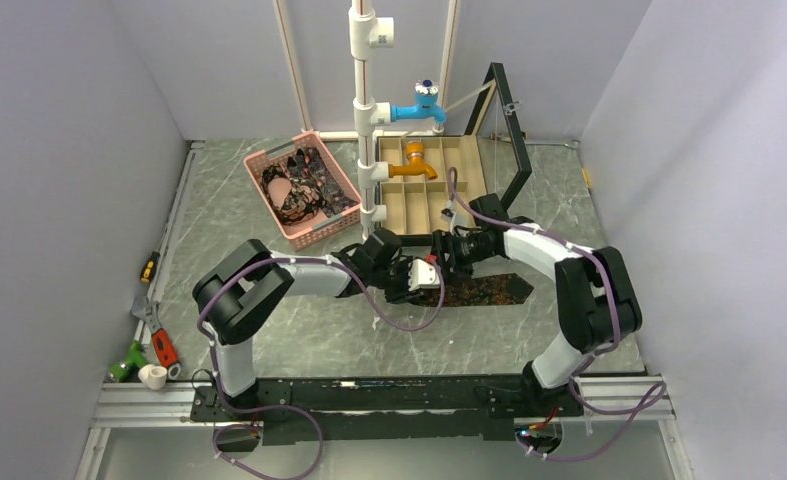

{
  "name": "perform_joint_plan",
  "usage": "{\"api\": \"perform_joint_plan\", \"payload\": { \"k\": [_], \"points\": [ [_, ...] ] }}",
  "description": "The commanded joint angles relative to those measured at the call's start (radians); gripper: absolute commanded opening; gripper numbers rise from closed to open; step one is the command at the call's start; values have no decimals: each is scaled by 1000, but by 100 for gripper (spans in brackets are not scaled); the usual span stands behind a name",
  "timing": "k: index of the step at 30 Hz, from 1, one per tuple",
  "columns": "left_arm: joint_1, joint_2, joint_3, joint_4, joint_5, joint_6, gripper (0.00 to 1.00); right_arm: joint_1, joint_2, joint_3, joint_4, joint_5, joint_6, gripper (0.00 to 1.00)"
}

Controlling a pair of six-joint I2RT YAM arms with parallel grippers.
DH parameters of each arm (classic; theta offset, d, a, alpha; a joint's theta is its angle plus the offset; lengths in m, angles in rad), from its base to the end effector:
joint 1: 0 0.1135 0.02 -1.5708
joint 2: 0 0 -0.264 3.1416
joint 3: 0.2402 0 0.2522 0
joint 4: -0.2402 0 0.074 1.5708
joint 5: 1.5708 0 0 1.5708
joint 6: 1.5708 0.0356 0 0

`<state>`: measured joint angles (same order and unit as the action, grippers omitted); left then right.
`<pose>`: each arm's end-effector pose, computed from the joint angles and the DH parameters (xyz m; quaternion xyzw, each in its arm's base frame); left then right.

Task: Roll the ties
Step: Roll the tie at the center of the board.

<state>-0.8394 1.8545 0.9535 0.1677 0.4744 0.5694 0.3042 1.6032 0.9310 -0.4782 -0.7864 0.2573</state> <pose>0.2360 -0.2874 0.1414 0.6479 0.6148 -0.2659 0.3627 0.2768 0.1133 0.1813 -0.1011 0.9012 0.4134 0.0814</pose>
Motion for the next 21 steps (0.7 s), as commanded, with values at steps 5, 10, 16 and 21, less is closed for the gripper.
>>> {"api": "perform_joint_plan", "payload": {
  "k": [5,10,16,21],
  "points": [
    [-3,78,-27,-245,-87,58,27,9,130,13,80,19,32,35],
    [8,63,-32,-223,-23,22,45,-10,127,-3,-2,104,-43,0],
    [93,-4,-82,-13,176,-63,74,-34,183,9,-93,247,-132,0],
    [141,-48,-133,224,287,-137,86,-35,230,52,-118,343,-139,0]
  ]
}}
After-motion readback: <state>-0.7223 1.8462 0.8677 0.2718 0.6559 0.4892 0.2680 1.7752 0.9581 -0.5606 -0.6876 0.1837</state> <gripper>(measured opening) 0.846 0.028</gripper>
